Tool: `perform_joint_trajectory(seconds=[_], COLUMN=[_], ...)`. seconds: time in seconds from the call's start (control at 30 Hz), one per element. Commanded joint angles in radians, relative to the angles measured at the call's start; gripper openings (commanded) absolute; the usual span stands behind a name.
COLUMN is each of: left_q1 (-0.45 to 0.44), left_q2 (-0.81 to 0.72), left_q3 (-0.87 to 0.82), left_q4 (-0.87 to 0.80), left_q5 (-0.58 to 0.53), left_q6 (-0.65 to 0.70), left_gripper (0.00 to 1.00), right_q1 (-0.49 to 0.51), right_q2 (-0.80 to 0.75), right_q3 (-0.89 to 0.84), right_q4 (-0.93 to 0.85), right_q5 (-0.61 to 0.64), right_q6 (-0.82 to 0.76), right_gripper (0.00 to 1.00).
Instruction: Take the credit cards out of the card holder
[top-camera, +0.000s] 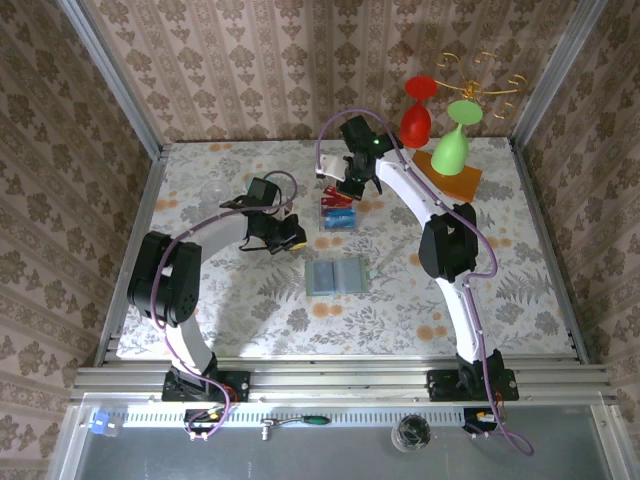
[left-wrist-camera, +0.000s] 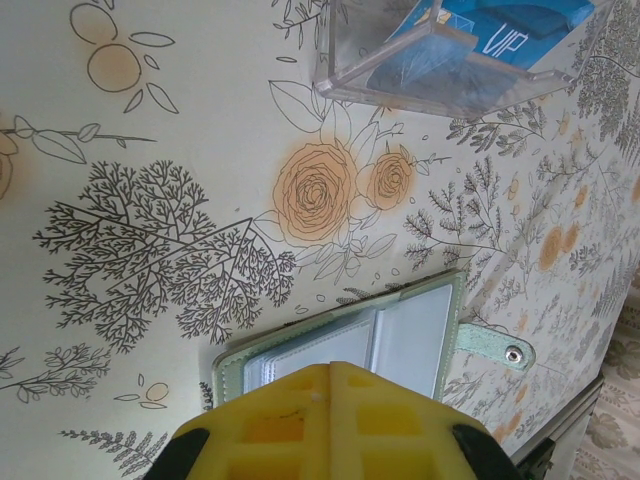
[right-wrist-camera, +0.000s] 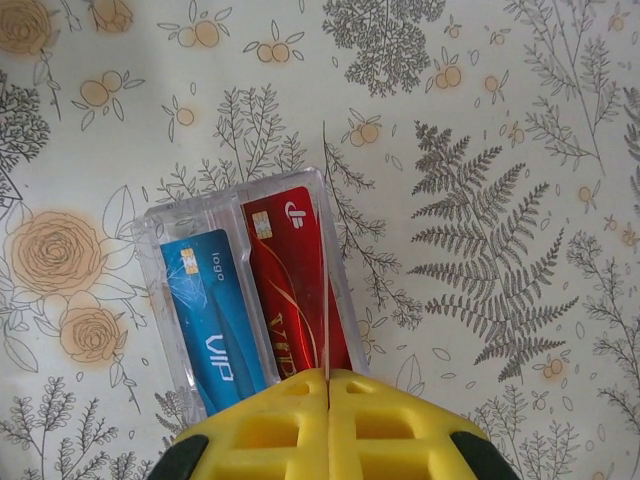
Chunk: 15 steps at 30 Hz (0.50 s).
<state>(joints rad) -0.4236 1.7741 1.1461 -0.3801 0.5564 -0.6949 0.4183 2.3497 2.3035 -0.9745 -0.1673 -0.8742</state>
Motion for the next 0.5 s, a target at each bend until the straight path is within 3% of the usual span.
perform_joint_trajectory(seconds=[0.0, 0.2, 0.47], left_q1=[0.008, 0.008, 0.003], left_q2=[0.012, 0.021, 0.010], left_q3=[0.007, 0.005, -0.003], left_q4=[-0.025, -0.013, 0.001], left_q5=[-0.001, 0.006, 0.016], left_q6=[-0.002, -0.011, -0.020], left_gripper=[0.00, 0.00, 0.00], right_q1=[-0.005, -0.004, -0.001], right_q2=[0.028, 0.027, -0.010], right_q3=[0.041, 0.041, 0.010], right_q4=[-0.034, -0.030, -0.021], right_q5=[0.017, 0.031, 0.004], right_q6=[-0.033, -0.017, 0.044], right_gripper=[0.00, 0.17, 0.17])
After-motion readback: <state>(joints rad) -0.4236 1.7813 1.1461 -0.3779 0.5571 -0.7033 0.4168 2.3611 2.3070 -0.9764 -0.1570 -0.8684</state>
